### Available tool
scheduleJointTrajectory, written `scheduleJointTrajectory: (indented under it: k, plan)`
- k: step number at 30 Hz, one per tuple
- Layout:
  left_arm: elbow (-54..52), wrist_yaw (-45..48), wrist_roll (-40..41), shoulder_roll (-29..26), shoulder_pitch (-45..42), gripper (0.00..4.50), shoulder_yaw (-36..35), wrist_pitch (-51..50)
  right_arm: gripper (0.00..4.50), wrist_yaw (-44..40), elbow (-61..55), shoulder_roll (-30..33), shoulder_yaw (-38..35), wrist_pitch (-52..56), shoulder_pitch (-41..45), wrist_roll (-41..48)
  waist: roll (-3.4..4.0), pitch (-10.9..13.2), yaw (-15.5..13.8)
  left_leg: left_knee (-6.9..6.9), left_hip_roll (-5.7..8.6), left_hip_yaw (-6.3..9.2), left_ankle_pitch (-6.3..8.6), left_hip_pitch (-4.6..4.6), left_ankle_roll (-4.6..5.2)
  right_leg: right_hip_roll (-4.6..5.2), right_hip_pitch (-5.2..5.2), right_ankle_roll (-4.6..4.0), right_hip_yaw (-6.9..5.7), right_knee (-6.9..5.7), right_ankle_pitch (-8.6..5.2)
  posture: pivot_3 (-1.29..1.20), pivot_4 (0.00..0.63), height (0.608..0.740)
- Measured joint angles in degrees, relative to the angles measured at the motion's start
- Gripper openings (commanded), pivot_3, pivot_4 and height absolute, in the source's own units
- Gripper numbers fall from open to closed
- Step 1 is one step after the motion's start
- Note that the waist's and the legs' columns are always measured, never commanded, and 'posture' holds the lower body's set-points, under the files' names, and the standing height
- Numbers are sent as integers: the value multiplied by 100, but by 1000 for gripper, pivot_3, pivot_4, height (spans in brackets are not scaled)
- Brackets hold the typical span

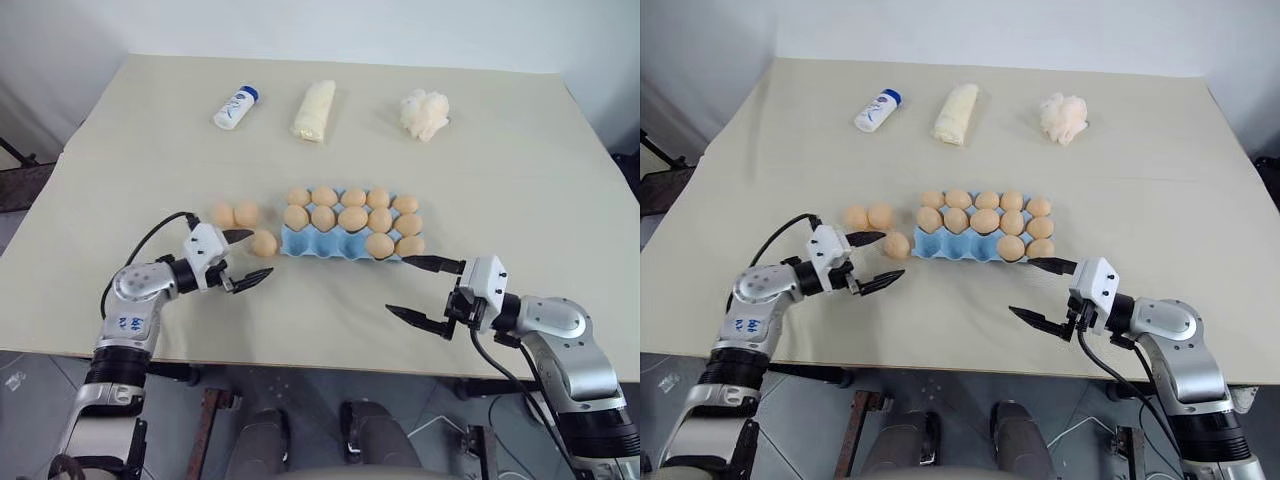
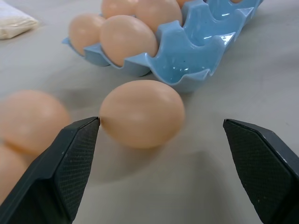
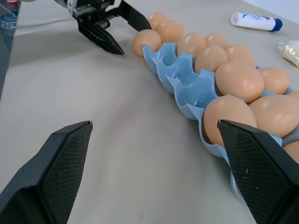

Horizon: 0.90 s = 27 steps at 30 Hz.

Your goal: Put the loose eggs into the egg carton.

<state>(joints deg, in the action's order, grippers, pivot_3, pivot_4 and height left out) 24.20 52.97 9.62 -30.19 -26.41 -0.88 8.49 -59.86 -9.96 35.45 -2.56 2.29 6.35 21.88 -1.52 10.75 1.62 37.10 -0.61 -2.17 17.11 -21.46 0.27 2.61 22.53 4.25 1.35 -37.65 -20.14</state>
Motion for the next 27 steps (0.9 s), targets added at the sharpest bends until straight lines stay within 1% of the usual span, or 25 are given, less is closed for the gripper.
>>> scheduleJointTrajectory:
  k: [5, 7, 10, 16, 20, 22, 25, 27]
  plan:
    - [652, -213, -251, 297, -423, 4492, 177, 227, 4500, 89, -1, -41, 6, -20, -39, -33, -1, 0, -17, 16, 1, 0, -1, -2, 2, 0, -8, 3, 1, 1, 2, 0, 150, 740]
    - [821, -247, -308, 335, -534, 4492, 197, 327, 4500, 130, -3, -51, 7, -31, -48, -39, -1, 0, -16, 18, 1, -1, -1, 0, 2, 0, -9, 3, 1, -2, 2, 0, 150, 740]
    - [1043, -262, -336, 408, -654, 3935, 198, 439, 4500, 192, -5, -54, 6, -70, -103, -44, -1, 0, -8, 16, 1, -1, -1, 2, 1, 0, -7, 3, 1, -7, 2, 0, 150, 740]
    - [1188, -201, -318, 494, -697, 2047, 193, 538, 4500, 276, -103, -54, 6, -74, -134, -45, -1, 0, -9, 18, 1, 0, -1, 2, 1, 0, -8, 3, 1, -8, 2, 0, 150, 740]
    - [1108, -65, -258, 440, -628, 2047, 168, 516, 4500, 322, -140, -55, 7, -73, -183, -44, -1, 0, -5, 16, 1, 0, -1, 2, 1, 0, -7, 3, 1, -8, 2, 0, 150, 740]
    - [867, 128, -116, 301, -422, 2047, 122, 428, 4500, 332, -162, -60, 14, -70, -223, -42, -1, 0, 14, 10, 0, -1, -1, 4, 0, 0, -6, 3, 2, -8, 2, 0, 150, 740]
    - [157, 687, 186, -85, 42, 2047, 85, 119, 4500, 348, -189, -59, 10, -60, -285, -41, -1, 0, 9, 4, -2, 1, -1, 4, -4, 0, -1, 2, 0, -8, 1, 0, 150, 740]
    - [-418, 903, 309, -208, 159, 2047, 136, -194, 4500, 355, -198, -59, 11, -50, -289, -39, -1, 1, -19, 9, -2, 5, -1, 2, -4, 2, -7, 2, -1, -4, 1, 0, 150, 740]
